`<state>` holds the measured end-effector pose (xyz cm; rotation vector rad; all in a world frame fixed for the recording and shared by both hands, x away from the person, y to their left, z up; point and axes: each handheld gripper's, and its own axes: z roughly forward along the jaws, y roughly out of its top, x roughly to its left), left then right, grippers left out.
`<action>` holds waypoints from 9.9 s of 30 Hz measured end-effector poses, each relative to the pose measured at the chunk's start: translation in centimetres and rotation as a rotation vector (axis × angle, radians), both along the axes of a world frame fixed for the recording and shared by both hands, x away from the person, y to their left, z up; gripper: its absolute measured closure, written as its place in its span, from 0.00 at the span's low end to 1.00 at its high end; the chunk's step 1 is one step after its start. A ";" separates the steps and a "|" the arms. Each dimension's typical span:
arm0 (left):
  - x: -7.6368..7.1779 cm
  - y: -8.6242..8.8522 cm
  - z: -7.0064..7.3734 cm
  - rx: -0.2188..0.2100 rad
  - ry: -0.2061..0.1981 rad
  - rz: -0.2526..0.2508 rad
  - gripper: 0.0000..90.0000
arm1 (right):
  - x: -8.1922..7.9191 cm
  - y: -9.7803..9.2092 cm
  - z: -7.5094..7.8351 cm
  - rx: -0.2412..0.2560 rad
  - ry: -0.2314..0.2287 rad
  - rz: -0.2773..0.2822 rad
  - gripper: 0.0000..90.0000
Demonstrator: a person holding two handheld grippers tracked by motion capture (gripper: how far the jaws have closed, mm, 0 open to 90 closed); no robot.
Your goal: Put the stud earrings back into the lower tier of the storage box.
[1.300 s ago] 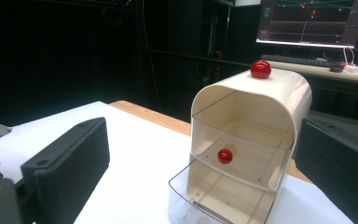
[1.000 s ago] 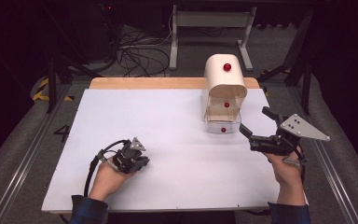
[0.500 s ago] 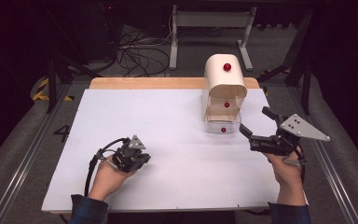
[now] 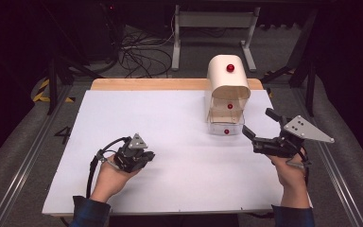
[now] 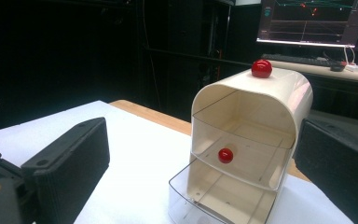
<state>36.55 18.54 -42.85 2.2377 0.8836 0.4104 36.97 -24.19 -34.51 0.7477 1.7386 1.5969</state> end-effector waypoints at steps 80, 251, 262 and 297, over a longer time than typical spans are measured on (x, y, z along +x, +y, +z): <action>1.2 -3.7 4.2 -0.307 -0.209 -0.029 0.95 | 0.1 -0.2 -0.1 0.010 0.003 0.001 0.04; 8.6 -15.1 3.0 -0.403 -0.393 0.008 0.45 | 1.1 -0.9 -1.1 0.023 0.025 -0.015 0.04; 7.5 -13.3 3.9 -0.417 -0.412 0.019 0.36 | 1.3 -0.4 -1.2 0.008 0.024 -0.017 0.03; 3.1 -6.4 5.8 -0.443 -0.490 0.052 0.18 | 1.8 0.9 -2.1 -0.042 0.023 -0.042 0.03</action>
